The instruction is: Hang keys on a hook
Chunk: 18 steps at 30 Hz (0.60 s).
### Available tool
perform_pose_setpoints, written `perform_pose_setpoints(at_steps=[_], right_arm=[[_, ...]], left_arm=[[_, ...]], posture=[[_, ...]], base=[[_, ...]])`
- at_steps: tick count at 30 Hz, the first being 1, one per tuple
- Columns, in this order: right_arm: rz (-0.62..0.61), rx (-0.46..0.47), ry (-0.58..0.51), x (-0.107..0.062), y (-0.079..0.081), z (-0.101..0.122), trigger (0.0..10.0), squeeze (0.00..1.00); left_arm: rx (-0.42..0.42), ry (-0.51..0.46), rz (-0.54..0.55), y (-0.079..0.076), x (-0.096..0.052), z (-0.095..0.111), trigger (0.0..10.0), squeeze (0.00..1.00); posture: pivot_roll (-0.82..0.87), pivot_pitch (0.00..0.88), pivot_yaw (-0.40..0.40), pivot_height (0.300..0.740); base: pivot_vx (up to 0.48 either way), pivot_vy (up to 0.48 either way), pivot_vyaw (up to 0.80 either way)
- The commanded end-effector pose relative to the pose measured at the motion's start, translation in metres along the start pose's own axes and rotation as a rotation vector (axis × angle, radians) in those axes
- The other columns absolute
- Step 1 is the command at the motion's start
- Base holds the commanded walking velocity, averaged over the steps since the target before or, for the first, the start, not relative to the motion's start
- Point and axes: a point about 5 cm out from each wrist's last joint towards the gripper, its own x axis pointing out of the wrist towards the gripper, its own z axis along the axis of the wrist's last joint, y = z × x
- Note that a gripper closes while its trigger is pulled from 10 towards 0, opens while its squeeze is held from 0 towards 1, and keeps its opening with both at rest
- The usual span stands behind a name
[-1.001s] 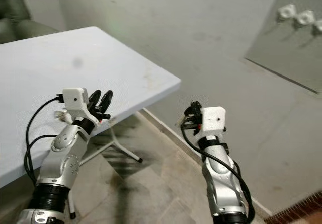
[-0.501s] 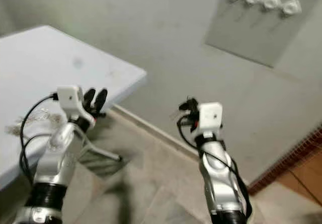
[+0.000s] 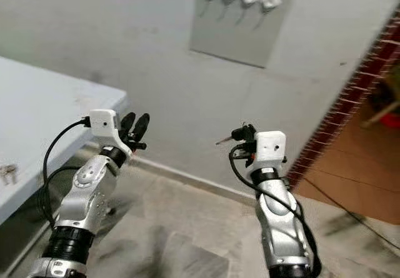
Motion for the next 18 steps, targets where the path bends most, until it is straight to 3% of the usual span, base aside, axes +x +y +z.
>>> perform_pose_setpoints(at_steps=[1, 8, 18], right_arm=[[-0.013, -0.018, -0.013, 0.0006, -0.0066, 0.0051, 10.0, 0.0], [-0.016, -0.018, -0.013, -0.0001, -0.006, 0.0049, 10.0, 0.0], [-0.018, -0.01, -0.026, -0.0001, -0.008, 0.0072, 10.0, 0.0]], left_arm=[[0.005, -0.004, -0.014, -0.0056, 0.0028, 0.0014, 10.0, 0.0], [-0.006, -0.004, -0.026, -0.008, 0.0027, 0.0011, 10.0, 0.0], [-0.025, -0.005, -0.071, -0.0127, 0.0022, 0.0009, 10.0, 0.0]], posture=[[0.11, 0.0, -0.059, 0.74], [0.11, 0.0, -0.058, 0.74], [0.11, 0.0, -0.057, 0.74]], base=[[0.0, 0.0, -0.72], [0.0, 0.0, -0.69], [0.028, 0.0, 0.0]])
